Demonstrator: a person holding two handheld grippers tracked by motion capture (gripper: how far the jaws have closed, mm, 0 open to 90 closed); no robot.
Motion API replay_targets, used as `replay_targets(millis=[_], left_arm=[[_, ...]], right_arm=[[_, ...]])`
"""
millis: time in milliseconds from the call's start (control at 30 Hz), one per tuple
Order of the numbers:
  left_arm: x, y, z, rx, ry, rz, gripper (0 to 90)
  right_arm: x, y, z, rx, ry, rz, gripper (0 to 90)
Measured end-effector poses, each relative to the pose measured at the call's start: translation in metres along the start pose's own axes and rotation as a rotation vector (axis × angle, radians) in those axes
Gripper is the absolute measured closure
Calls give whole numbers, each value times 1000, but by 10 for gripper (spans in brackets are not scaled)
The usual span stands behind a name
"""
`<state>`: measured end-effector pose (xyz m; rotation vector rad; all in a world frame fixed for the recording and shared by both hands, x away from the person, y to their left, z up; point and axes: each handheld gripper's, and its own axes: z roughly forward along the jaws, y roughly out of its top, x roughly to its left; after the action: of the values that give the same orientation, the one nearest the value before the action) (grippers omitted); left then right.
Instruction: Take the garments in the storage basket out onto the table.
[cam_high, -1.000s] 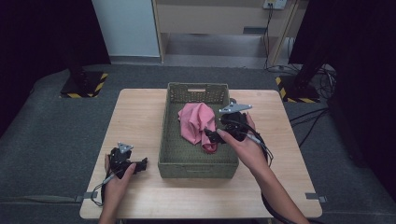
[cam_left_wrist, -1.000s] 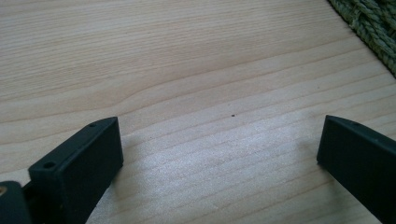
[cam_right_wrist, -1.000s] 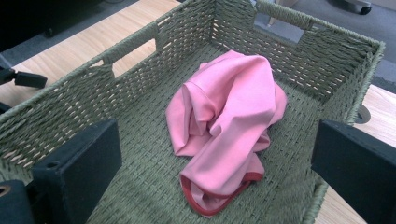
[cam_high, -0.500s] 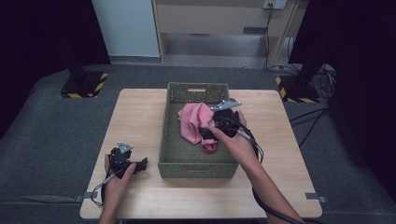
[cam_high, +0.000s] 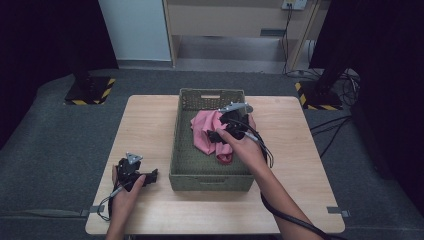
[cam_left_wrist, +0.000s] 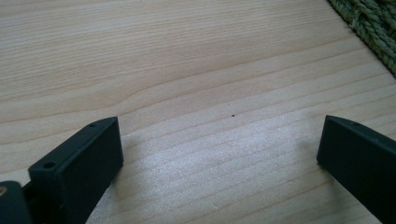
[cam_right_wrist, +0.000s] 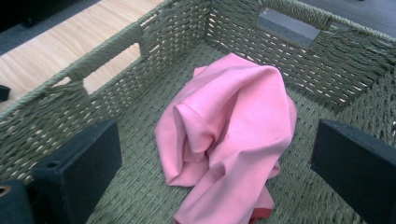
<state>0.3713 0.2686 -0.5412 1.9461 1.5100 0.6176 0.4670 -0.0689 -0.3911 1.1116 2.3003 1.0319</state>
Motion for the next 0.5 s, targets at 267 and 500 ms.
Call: replay_targets(millis=[267,500], left_arm=[[0,0,0,0,0,0,0],[0,0,0,0,0,0,0]], right_arm=[[-7,2,18,35,-7,21,22],[-13,4,31,60,-18,35,23]])
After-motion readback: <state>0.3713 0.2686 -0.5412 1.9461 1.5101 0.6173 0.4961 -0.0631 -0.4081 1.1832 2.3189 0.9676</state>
